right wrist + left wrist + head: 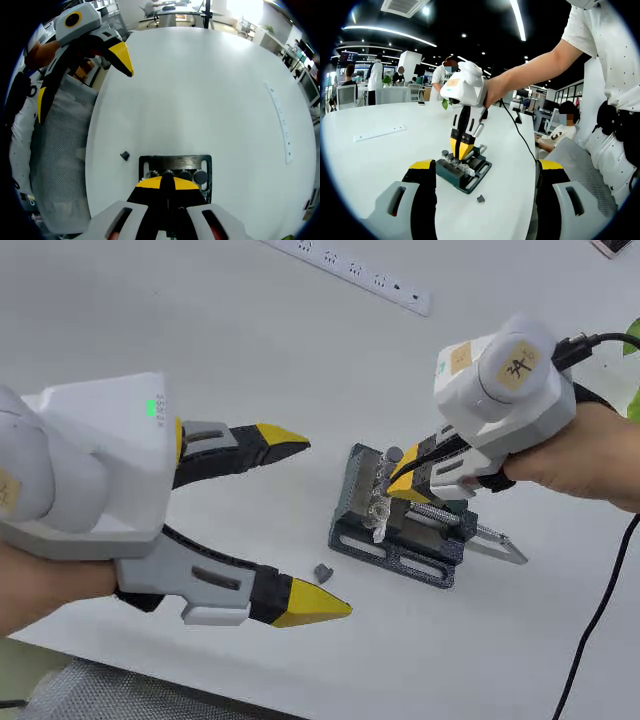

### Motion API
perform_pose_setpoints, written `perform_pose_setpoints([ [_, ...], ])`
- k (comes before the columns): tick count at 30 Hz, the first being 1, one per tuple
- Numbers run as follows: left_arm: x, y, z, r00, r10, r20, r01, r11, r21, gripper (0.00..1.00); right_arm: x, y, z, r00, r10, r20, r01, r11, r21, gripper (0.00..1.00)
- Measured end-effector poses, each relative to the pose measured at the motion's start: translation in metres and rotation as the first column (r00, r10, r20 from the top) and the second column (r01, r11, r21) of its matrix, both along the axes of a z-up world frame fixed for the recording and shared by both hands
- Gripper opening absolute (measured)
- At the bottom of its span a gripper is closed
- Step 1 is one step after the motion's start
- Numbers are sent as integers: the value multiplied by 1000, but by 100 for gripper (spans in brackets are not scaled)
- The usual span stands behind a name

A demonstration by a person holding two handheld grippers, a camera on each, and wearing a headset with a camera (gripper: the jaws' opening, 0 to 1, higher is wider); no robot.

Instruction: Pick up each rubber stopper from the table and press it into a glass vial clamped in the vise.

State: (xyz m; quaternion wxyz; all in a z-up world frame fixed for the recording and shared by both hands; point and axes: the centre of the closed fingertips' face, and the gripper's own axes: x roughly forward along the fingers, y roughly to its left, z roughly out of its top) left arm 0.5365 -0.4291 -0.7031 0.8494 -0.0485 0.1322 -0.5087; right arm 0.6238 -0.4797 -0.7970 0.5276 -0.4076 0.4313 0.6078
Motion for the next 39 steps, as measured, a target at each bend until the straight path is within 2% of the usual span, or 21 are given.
perform_pose_setpoints([
  [22,4,-4,2,1000,-11,6,11,1000,-5,80,0,1,-3,1000,14,-1,-14,999,-48,0],
  [27,4,-5,1,1000,-11,4,11,1000,-5,80,0,1,-4,999,33,10,-32,998,-61,0],
  [39,6,-5,1,1000,-10,6,10,1000,-2,80,-1,-1,-5,999,41,-9,-42,994,-98,0],
])
